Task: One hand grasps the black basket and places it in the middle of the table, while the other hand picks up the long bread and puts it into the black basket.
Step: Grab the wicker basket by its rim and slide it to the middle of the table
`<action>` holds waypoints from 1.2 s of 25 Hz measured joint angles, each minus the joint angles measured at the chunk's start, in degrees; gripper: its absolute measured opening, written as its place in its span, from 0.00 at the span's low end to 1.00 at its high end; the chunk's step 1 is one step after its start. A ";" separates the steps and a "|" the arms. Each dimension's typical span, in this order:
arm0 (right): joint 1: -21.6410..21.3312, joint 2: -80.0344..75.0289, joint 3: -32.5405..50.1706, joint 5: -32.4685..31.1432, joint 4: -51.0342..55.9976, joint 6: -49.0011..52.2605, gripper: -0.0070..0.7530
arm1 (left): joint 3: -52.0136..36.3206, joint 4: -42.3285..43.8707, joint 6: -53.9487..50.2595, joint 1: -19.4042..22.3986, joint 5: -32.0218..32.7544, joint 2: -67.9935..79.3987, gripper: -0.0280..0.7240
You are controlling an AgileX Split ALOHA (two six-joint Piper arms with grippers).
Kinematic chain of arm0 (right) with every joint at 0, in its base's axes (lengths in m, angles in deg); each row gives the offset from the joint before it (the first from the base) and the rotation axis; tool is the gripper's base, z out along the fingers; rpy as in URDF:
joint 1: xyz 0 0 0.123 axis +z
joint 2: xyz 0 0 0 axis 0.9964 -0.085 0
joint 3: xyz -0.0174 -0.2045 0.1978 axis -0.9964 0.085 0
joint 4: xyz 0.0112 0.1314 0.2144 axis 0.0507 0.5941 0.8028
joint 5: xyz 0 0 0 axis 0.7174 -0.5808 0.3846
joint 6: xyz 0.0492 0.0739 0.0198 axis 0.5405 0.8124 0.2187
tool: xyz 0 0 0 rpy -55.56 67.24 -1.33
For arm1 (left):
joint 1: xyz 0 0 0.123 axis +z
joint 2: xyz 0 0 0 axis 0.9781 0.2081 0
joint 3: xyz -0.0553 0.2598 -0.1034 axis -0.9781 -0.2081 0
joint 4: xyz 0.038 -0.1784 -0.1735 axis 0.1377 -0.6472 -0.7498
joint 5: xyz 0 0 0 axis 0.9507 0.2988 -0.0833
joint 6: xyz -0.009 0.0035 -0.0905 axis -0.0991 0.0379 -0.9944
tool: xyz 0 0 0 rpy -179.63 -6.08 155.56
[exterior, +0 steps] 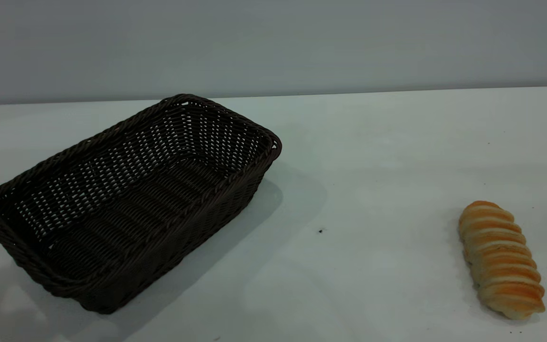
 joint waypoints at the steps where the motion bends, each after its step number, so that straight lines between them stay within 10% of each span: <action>1: 0.00 -0.38 0.00 0.11 0.63 -0.28 0.66 | 0.00 -0.04 -0.87 0.00 -0.77 1.67 0.69; 30: -0.09 -0.89 0.00 1.17 4.91 -4.89 0.66 | 0.38 -6.06 -15.48 -0.06 -21.46 28.80 0.69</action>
